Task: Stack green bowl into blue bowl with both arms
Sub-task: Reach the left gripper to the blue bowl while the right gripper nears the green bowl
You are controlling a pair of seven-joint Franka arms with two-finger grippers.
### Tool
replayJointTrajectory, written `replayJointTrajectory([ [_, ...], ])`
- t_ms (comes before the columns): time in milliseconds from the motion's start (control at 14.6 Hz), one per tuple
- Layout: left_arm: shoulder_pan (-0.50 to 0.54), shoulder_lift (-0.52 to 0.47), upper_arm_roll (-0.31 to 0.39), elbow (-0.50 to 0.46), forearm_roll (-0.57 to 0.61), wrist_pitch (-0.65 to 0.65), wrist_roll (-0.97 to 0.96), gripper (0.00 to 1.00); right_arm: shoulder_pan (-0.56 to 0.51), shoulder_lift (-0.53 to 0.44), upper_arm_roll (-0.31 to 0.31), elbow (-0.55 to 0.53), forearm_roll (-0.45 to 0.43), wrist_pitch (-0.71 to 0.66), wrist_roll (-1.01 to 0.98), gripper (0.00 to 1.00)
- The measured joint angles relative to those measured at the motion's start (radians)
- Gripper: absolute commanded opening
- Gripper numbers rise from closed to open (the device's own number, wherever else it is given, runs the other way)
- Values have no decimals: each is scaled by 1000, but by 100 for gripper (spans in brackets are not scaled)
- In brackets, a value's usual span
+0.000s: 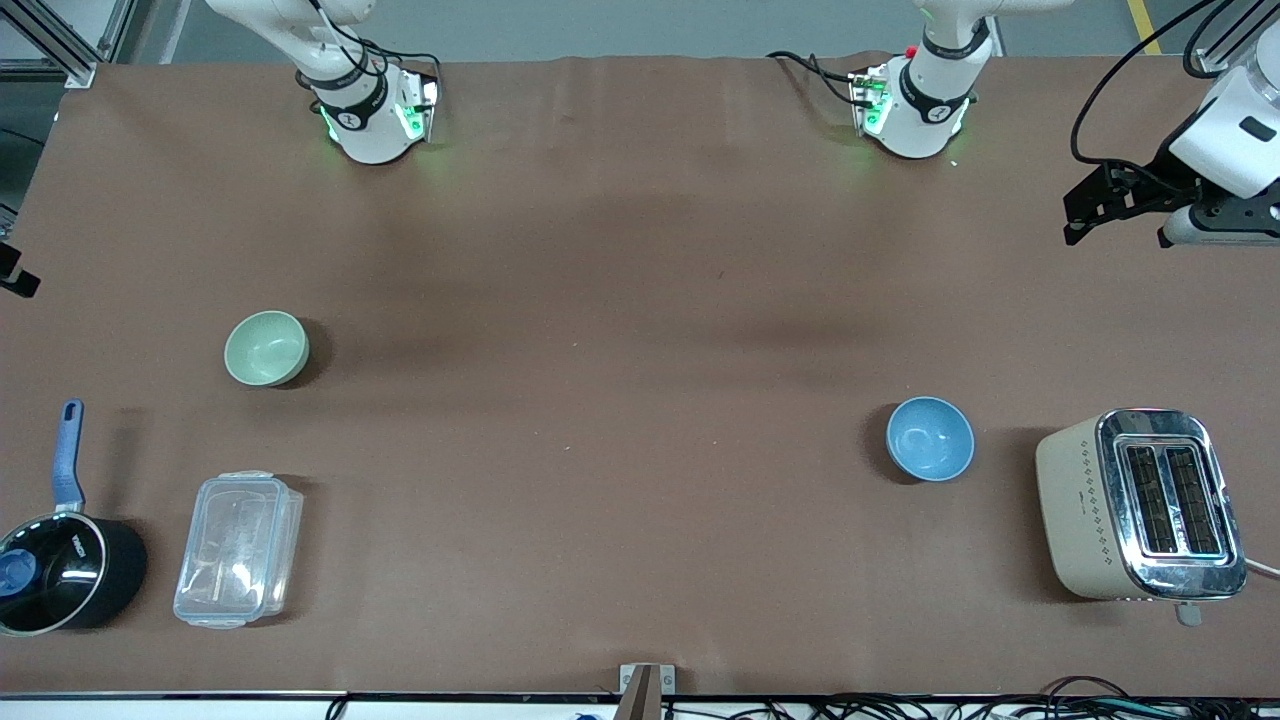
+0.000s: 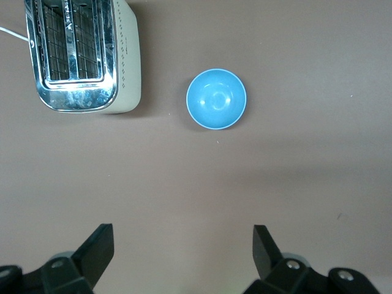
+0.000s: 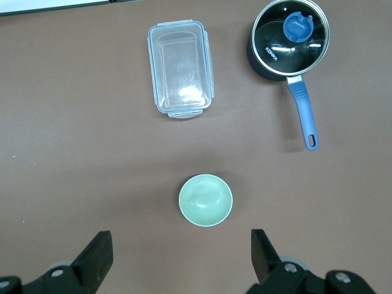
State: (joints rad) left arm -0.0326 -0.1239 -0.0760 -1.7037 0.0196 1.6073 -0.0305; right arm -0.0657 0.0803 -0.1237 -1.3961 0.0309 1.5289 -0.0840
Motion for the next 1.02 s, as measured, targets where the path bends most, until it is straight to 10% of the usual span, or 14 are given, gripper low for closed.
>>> replayJointTrajectory([
  [615, -2, 166, -5, 29, 0, 11, 1, 100, 1, -21, -3, -37, -4, 29, -1, 100],
  [1025, 19, 346, -1, -91, 4, 342, 1, 100, -38, -22, -10, -115, 38, 28, -1, 100],
])
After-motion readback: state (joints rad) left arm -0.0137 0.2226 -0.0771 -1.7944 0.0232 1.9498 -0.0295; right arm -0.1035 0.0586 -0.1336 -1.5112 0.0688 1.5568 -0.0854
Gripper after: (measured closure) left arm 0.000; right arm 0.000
